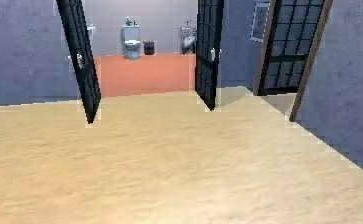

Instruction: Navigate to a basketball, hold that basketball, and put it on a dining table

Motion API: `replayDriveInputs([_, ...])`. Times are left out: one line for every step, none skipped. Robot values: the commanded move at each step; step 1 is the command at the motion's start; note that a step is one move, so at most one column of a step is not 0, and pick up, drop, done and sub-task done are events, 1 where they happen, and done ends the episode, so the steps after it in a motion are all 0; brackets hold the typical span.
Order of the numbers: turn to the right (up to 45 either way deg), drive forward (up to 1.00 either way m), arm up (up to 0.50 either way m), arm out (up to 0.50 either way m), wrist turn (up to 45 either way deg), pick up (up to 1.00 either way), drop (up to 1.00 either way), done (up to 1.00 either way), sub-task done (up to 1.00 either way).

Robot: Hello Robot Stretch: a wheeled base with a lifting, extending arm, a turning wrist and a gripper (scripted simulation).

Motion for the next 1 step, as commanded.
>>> replayDriveInputs([6.0,0.00,0.00,0.00,0.0,0.00,0.00,0.00,0.00])
